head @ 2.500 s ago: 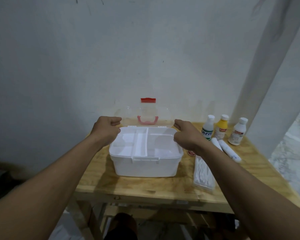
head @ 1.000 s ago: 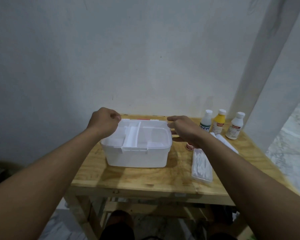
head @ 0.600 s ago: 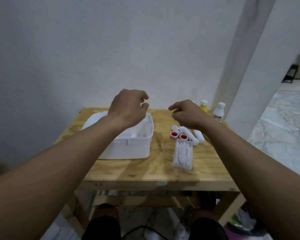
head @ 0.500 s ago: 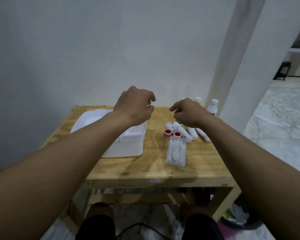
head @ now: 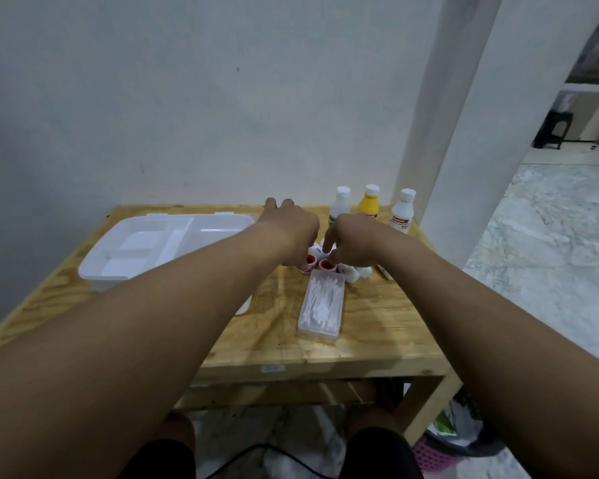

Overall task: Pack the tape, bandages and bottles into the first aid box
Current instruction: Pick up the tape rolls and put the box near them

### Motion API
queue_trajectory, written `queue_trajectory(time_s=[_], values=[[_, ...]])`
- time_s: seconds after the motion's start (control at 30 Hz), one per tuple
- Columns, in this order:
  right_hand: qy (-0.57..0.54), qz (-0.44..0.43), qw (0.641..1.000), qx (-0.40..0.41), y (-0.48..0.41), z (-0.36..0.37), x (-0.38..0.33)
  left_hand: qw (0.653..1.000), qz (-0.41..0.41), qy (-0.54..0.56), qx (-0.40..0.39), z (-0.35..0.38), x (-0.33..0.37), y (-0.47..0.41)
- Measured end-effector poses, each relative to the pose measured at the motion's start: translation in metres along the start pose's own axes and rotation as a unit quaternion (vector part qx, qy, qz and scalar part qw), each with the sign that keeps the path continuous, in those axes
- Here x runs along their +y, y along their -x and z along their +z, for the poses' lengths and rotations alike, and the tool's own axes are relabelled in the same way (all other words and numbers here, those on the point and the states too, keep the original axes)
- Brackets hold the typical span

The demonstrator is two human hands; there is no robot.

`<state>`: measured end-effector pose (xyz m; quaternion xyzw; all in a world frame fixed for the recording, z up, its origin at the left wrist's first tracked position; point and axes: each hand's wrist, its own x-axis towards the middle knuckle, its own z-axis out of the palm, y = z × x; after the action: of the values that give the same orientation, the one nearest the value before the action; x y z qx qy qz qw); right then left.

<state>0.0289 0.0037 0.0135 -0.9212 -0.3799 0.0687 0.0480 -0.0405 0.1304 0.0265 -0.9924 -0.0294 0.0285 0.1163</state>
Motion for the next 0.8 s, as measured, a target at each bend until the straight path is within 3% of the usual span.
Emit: queue_trajectory(time_s=[0.17, 0.37, 0.6, 0.8], values=[[0.001, 0.007, 1.0, -0.001, 0.0, 0.001, -0.002, 0.999, -0.024, -0.017, -0.013, 0.004, 0.002, -0.003], [0.017, 0.022, 0.999, -0.036, 0.007, 0.005, -0.012, 0.994, -0.064, -0.039, 0.083, 0.002, -0.016, 0.002], [0.033, 0.035, 0.998, -0.045, 0.017, -0.002, -0.022, 0.994, -0.049, -0.054, 0.083, 0.002, -0.011, 0.006], [0.025, 0.089, 0.991, -0.097, 0.047, -0.007, -0.048, 0.984, -0.133, -0.001, 0.118, -0.008, -0.017, 0.023]])
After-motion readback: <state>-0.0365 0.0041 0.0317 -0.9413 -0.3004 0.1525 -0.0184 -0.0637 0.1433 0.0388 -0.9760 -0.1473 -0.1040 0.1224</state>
